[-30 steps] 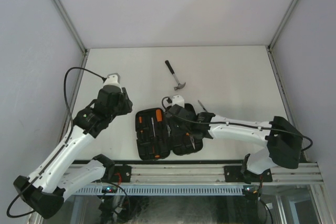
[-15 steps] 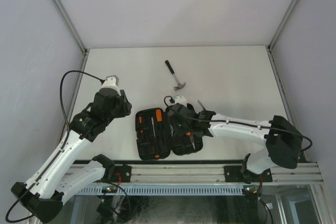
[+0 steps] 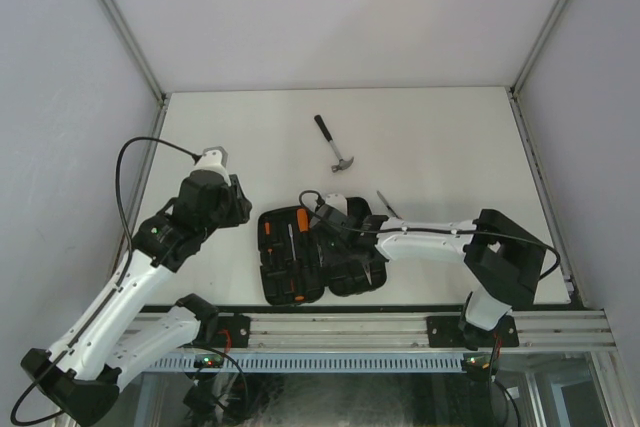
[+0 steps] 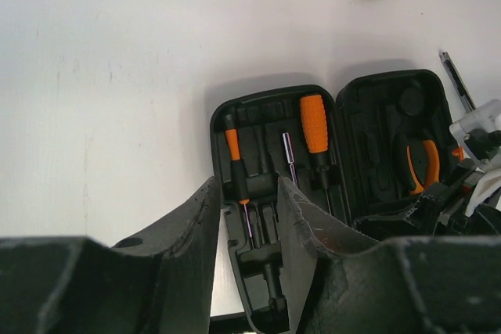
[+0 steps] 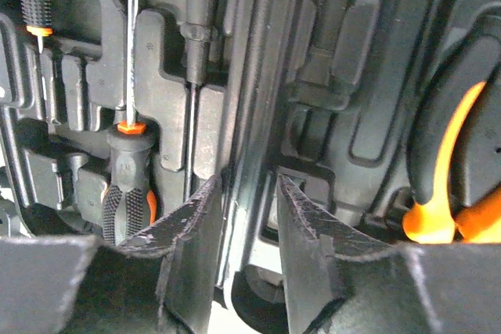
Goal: Sort the tools into containers
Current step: Pick up the screwdriver from the center of the board.
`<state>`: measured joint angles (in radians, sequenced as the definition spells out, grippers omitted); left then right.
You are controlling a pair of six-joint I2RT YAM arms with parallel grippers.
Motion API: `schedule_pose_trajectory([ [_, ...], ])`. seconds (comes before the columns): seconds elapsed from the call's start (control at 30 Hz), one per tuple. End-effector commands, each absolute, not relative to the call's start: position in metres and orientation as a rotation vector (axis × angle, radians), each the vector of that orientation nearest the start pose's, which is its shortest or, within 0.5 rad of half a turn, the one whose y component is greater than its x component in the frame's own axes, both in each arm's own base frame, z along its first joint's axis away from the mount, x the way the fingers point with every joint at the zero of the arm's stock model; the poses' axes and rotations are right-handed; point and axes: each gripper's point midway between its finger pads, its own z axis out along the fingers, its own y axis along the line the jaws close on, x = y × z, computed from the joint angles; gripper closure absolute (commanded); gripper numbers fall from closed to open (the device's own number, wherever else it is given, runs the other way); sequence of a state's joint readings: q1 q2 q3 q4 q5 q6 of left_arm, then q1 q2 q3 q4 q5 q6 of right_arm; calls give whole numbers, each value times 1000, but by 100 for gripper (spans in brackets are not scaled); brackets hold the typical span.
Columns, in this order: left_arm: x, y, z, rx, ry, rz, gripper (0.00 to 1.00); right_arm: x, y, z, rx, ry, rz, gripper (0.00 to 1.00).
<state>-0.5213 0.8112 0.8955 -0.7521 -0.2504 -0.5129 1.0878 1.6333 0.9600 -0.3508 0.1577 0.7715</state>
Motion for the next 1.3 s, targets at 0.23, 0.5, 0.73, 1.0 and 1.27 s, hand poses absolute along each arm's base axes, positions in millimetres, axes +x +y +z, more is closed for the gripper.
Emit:
schedule_pose_trajectory([
  [0.23,227,-105,192,-129,2239,-300,61,189,342,31,-308,2625,487,78],
  [0.5,228,-107,191,-130,2246,-309,61,210,343,26,-283,2609,482,83],
  [0.73,228,-105,195,-133,2232,-299,61,223,354,59,-375,2516,538,65],
  [1.0,224,-102,193,-125,2237,-290,59,227,350,135,-449,2324,638,58],
  [1.27,216,-102,195,-149,2204,-349,59,243,295,170,-415,2254,467,57],
])
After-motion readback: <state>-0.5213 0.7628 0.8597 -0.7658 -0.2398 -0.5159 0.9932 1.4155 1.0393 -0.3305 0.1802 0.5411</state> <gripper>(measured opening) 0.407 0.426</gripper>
